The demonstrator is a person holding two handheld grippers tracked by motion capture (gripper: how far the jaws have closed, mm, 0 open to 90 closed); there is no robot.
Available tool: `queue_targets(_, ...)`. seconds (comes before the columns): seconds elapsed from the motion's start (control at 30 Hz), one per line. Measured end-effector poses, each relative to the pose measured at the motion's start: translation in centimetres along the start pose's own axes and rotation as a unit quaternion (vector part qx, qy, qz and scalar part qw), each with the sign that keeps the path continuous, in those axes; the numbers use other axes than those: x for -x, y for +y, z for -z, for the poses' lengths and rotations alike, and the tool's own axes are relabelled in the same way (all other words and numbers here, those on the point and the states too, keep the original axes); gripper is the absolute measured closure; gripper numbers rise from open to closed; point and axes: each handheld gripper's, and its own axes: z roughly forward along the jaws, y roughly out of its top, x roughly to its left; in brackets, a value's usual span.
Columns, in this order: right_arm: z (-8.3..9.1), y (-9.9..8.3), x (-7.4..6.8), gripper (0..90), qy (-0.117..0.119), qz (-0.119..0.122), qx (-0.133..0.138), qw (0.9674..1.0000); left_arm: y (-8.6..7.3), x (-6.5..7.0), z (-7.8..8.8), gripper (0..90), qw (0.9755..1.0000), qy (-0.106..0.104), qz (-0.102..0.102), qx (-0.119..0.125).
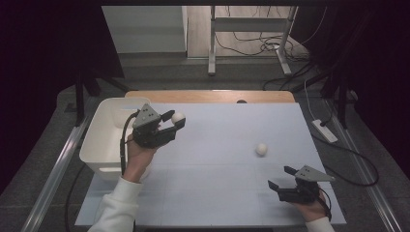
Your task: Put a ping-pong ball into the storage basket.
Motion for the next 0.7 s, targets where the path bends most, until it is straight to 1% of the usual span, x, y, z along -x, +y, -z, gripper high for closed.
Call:
queue_targets(0.3, 0.0, 0.0, 0.0, 13.9, 0.000, 0.000, 0.000, 1.0000, 0.0, -0.8, 0.8, 50.3, 1.0000, 0.008, 0.005, 0.003)
queue_targets(0.33, 0.0, 0.0, 0.0, 13.9, 0.000, -0.001, 0.000, 1.0000, 0.0, -1.0, 1.1, 50.3, 0.9999, 0.013, 0.006, 0.003)
queue_targets(0.37, 0.0, 0.0, 0.0, 13.9, 0.000, -0.001, 0.000, 1.0000, 0.0, -1.0, 1.1, 50.3, 0.9999, 0.013, 0.006, 0.003)
queue_targets(0.43, 0.0, 0.0, 0.0, 13.9, 0.000, -0.001, 0.000, 1.0000, 0.1, -1.4, 1.5, 50.3, 0.9998, 0.018, 0.008, 0.004)
queue_targets(0.6, 0.0, 0.0, 0.0, 13.9, 0.000, 0.000, -0.001, 1.0000, -0.1, -2.3, 2.1, 50.3, 0.9994, 0.029, 0.018, 0.008)
queue_targets(0.7, 0.0, 0.0, 0.0, 13.9, 0.001, -0.001, 0.000, 1.0000, -0.2, -2.6, 2.4, 50.3, 0.9992, 0.035, 0.020, 0.008)
